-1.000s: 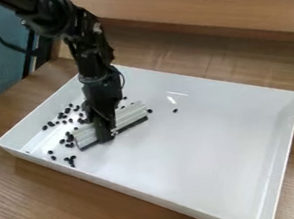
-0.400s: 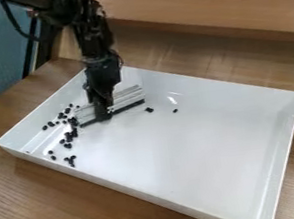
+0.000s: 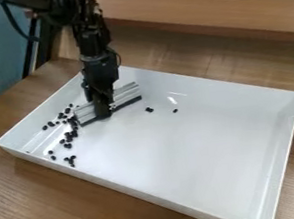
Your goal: Sweep into pile
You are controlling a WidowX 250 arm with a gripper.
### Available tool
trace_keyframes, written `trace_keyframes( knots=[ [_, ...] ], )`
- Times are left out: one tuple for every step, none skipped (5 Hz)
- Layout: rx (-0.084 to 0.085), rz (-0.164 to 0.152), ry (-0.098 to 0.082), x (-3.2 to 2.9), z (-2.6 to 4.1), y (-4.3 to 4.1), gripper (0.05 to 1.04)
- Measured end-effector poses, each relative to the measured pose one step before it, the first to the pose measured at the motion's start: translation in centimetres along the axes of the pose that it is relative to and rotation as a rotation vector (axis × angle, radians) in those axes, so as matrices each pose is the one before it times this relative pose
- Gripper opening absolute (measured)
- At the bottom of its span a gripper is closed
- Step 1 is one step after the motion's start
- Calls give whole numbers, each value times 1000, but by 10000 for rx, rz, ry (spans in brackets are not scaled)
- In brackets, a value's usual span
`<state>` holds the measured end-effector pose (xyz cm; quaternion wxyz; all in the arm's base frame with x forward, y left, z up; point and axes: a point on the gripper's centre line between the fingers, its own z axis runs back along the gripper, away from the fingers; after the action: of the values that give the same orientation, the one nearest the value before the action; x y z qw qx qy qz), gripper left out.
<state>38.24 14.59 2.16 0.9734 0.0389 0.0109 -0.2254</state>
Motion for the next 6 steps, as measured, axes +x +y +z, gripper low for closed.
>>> trace_keyframes(
  knots=[
    [-807,1219,-143,-715,163,-1144,737],
    [-458,386,-94,-1018,586,-1302,985],
    [-278,263,-102,-110,585,-601,1005],
    [232,218,-437,100,2960,-280,1001],
    [284,246,-414,381,2724,-92,1001],
    [227,351,-307,397,2940,78,1001]
  ],
)
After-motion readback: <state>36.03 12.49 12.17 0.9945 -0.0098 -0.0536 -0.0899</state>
